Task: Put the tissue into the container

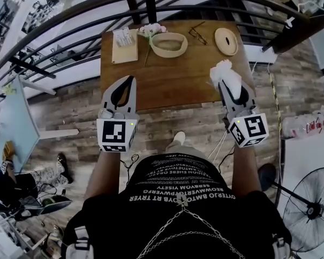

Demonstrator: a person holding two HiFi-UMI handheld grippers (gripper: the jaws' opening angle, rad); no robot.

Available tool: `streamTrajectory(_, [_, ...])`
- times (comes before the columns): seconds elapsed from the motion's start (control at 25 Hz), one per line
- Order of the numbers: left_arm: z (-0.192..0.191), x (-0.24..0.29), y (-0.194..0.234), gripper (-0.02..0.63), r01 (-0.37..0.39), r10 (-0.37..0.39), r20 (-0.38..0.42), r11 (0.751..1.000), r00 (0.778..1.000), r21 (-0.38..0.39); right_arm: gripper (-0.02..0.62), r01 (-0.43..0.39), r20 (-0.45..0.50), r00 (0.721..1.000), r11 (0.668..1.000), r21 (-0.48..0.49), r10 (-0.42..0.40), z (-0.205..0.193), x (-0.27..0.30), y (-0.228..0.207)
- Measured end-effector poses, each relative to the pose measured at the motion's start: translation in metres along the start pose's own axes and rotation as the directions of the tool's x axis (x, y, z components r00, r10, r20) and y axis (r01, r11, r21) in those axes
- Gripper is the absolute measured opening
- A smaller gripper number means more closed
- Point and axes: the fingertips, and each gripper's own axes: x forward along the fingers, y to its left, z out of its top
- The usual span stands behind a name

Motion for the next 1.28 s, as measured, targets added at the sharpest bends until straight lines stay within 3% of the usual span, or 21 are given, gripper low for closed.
streamTrajectory(0.2, [0.017,0.017,-0.009,0.025,-0.018,0.017,0.016,1.000,1.000,0.010,0.115,-0.010,0.028,1.000,1.000,-0.012,0.010,0.009,0.005,-0.028])
streamTrajectory(0.36, [0.020,0.029,-0.017,0.025,-0.028,0.028,-0.016,1.000,0.999,0.008,0.115,-0.013,0.038,0.999,1.000,-0.006,0.013,0.012,0.008,-0.050])
streamTrajectory(0.48, [0.033,0.037,-0.022,0.025,-0.034,0.034,0.017,0.999,0.999,0.001,0.115,-0.030,0.043,0.999,1.000,-0.001,0.030,0.011,0.012,-0.059])
streamTrajectory(0.92, [0.026,0.035,-0.017,0.025,-0.080,0.080,-0.013,0.997,0.997,0.019,0.115,-0.083,0.044,0.996,0.996,0.021,0.082,0.000,0.029,-0.057])
streamTrajectory(1.28, [0.020,0.039,-0.009,0.025,-0.064,0.065,-0.047,0.998,0.997,0.014,0.115,-0.087,0.033,0.996,0.996,0.029,0.086,0.003,0.041,-0.053])
